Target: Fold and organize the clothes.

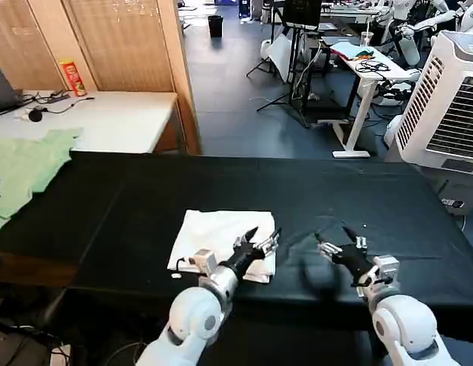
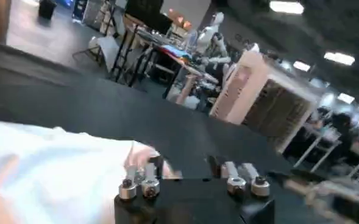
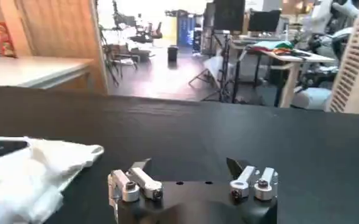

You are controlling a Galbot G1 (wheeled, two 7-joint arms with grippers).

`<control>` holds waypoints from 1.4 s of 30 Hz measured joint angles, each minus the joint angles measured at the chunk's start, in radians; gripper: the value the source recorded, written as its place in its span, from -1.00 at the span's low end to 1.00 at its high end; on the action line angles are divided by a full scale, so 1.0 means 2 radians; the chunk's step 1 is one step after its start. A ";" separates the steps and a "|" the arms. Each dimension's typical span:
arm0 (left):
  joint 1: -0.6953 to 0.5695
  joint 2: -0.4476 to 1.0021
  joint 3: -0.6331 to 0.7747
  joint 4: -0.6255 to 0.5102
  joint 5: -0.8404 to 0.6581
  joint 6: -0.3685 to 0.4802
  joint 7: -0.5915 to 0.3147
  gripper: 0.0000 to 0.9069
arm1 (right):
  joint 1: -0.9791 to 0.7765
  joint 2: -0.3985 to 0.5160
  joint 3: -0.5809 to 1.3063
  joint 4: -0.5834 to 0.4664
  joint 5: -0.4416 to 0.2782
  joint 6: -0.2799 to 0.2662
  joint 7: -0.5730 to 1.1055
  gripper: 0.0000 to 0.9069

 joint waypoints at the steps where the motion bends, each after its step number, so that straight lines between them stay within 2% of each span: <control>1: 0.000 0.004 -0.007 -0.005 0.009 -0.002 0.000 0.94 | 0.006 -0.001 -0.009 -0.002 0.000 0.000 -0.003 0.94; 6: 0.013 0.042 -0.052 -0.016 0.053 -0.020 0.002 0.94 | 0.049 0.004 -0.072 -0.025 -0.010 0.001 -0.005 0.94; 9: 0.026 0.066 -0.082 -0.020 0.059 -0.023 0.002 0.94 | 0.082 0.012 -0.107 -0.050 -0.032 -0.001 -0.002 0.94; 15: 0.047 0.087 -0.138 -0.013 0.061 -0.030 0.002 0.94 | 0.125 0.036 -0.152 -0.109 -0.106 -0.041 0.028 0.94; 17: 0.048 0.089 -0.150 -0.007 0.061 -0.031 0.002 0.94 | 0.127 0.039 -0.155 -0.115 -0.111 -0.045 0.033 0.94; 19: 0.047 0.090 -0.160 0.000 0.059 -0.034 0.005 0.94 | 0.126 0.039 -0.152 -0.115 -0.102 -0.041 0.038 0.94; 25: 0.038 0.087 -0.171 0.025 0.025 -0.036 0.016 0.94 | 0.115 0.036 -0.130 -0.084 -0.041 -0.012 0.044 0.94; 32: 0.044 0.075 -0.181 0.044 -0.051 -0.020 0.017 0.94 | 0.092 0.027 -0.101 -0.022 0.038 -0.014 0.056 0.94; 39: 0.046 0.073 -0.184 0.062 -0.093 -0.013 0.016 0.94 | 0.081 0.024 -0.092 0.020 0.056 -0.015 0.058 0.94; 41: 0.048 0.073 -0.184 0.064 -0.103 -0.010 0.018 0.53 | 0.080 0.023 -0.090 0.023 0.057 -0.015 0.058 0.94; 42: 0.048 0.073 -0.184 0.065 -0.106 -0.010 0.019 0.01 | 0.080 0.023 -0.089 0.024 0.057 -0.015 0.058 0.94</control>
